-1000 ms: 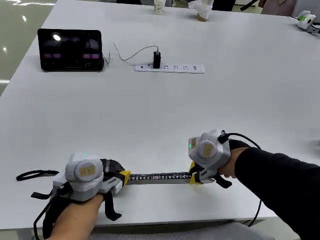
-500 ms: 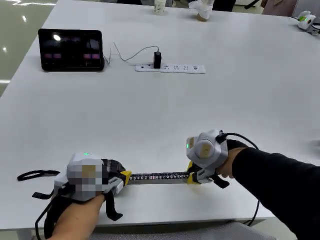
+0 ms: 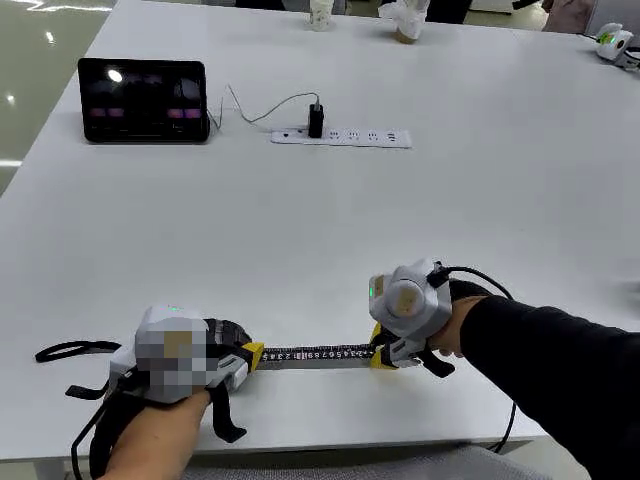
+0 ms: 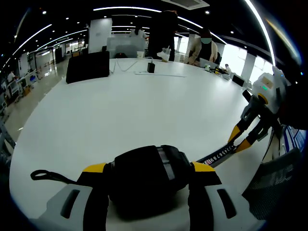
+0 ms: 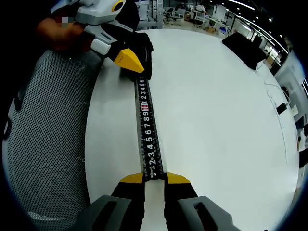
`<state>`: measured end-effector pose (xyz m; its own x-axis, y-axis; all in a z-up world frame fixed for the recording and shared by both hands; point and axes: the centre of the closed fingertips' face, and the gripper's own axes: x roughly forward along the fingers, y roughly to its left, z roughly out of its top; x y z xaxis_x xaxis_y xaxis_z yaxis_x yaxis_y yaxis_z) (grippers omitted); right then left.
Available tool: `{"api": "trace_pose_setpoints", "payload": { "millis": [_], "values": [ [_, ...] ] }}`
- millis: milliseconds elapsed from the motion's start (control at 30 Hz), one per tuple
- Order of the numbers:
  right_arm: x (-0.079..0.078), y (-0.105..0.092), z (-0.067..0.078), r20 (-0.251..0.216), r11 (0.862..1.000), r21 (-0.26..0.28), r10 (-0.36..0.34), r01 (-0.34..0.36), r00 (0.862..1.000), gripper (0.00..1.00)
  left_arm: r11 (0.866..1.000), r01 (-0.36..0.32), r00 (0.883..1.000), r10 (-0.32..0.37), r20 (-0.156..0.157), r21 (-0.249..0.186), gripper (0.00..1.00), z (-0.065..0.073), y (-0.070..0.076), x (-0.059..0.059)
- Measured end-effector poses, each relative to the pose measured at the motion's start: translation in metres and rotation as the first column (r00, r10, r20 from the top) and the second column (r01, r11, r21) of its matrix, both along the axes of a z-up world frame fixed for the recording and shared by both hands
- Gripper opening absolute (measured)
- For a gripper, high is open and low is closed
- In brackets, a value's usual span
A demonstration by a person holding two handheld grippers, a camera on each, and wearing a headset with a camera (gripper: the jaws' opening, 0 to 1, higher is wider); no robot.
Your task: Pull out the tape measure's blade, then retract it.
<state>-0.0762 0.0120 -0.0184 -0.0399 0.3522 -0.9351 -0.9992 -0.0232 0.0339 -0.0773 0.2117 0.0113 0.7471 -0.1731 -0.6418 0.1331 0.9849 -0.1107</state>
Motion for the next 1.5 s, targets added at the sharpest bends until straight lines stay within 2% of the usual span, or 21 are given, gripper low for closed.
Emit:
{"api": "trace_pose_setpoints", "payload": {
  "millis": [667, 1300, 1500],
  "values": [
    [-0.001, 0.011, 0.0, 0.009, 0.998, 0.028, 0.049, -0.049, 0.999, 0.12, 1.0, 0.001, 1.0, -0.001, 0.002, 0.0, 0.62, 0.0, 0.0, 0.0],
    [-0.003, 0.017, 0.001, 0.0, 0.999, 0.033, 0.028, -0.028, 1.0, 0.12, 1.0, 0.004, 1.0, -0.004, 0.004, 0.0, 0.62, 0.0, 0.0, 0.0],
    [-0.003, 0.019, 0.0, 0.003, 0.999, 0.024, 0.041, -0.041, 0.999, 0.12, 1.0, 0.004, 1.0, -0.004, 0.004, -0.001, 0.62, 0.0, 0.0, 0.0]
  ]
}}
